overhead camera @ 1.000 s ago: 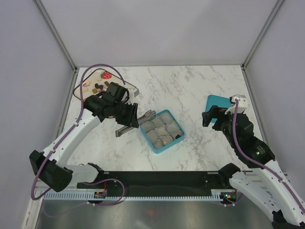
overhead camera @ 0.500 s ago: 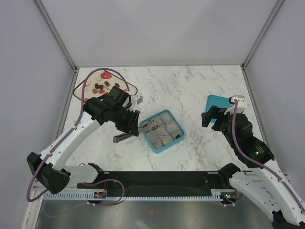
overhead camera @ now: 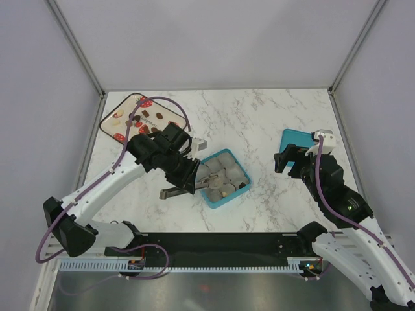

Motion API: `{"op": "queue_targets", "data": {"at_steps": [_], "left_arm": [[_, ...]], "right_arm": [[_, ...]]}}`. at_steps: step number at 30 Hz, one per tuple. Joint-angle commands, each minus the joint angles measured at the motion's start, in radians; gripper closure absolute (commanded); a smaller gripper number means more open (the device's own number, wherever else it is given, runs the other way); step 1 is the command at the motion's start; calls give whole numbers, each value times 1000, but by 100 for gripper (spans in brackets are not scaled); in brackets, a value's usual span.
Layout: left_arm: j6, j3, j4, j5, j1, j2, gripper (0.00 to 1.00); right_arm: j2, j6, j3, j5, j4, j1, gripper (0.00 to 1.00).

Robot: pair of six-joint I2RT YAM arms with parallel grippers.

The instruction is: Pack the chocolate

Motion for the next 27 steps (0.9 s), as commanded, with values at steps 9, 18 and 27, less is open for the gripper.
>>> {"op": "queue_targets", "data": {"at_steps": [9,18,27], "left_arm": [[-14,-23,-9,-7,-40,40,65],[-13,-33,-9,-10,-43,58,65],[-8,-37,-14,-1,-46,60,62]], "right_arm": [[2,4,-4,-4,25,0,3],[0,4,-7,-2,26,0,3],[-4,3,-7,-1,25,0,3]]}}
